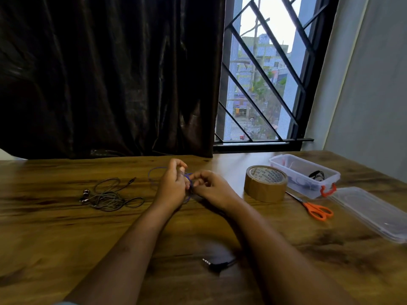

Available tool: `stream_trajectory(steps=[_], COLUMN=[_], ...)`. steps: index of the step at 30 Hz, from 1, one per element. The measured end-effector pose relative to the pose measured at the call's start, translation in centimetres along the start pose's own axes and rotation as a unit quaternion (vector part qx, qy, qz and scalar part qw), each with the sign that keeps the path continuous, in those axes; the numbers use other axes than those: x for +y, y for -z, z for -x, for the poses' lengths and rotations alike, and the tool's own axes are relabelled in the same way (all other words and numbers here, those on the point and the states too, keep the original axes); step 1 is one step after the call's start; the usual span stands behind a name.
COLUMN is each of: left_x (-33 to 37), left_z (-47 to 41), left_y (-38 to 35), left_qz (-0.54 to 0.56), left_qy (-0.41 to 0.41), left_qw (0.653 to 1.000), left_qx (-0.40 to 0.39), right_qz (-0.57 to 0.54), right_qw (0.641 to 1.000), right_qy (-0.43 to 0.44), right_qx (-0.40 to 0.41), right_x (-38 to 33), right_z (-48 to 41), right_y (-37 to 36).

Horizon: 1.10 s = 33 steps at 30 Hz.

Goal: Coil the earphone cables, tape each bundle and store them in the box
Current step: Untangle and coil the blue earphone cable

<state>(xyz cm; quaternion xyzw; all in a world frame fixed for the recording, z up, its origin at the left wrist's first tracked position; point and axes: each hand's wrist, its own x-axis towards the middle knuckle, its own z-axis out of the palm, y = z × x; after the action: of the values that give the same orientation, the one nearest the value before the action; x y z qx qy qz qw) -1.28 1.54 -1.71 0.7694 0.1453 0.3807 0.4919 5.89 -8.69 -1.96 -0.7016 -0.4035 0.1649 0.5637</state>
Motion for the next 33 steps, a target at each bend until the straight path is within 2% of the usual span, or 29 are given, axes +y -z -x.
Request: stream_trajectory(steps=[5,10,13,17,20,26,30,31,33], left_x=[0.4,1.2,0.9,0.8,0.7,0.8,1.5,1.7,1.9], left_z=[-0.1,-0.3,-0.1,-0.1,-0.2,-0.2,-0.1,-0.1,0.0], left_y=[0.2,0.4,0.7,1.0,1.1,0.6,0.6,0.6,0.5], left_qz=[0.135,0.315,0.287,0.263,0.249,0.199,0.296,0.329,0.380], left_qy=[0.102,0.166,0.164,0.136,0.138,0.171,0.230,0.243,0.259], left_qw=[0.985,0.933,0.943,0.955,0.958,0.964,0.924,0.909,0.884], left_qx=[-0.006,-0.044,-0.039,-0.036,-0.016,-0.036,-0.069,-0.076,-0.086], right_qz=[0.018,0.027,-0.079,-0.257,-0.314,-0.296,-0.210,-0.170,0.001], right_qw=[1.000,0.999,0.997,0.966,0.948,0.954,0.978,0.985,0.995], right_qy=[0.006,0.015,0.003,-0.012,-0.006,0.013,-0.011,-0.009,0.009], right_qx=[-0.018,0.023,0.011,-0.032,-0.049,-0.050,0.008,0.033,0.101], right_x=[0.1,-0.4,-0.9,-1.2,-1.0,-1.0,-0.6,-0.4,-0.2], right_z=[-0.1,0.1,0.4,0.4,0.1,0.1,-0.1,-0.1,-0.2], right_y=[0.1,0.2,0.6,1.4,1.7,1.8,1.7,1.7,1.7])
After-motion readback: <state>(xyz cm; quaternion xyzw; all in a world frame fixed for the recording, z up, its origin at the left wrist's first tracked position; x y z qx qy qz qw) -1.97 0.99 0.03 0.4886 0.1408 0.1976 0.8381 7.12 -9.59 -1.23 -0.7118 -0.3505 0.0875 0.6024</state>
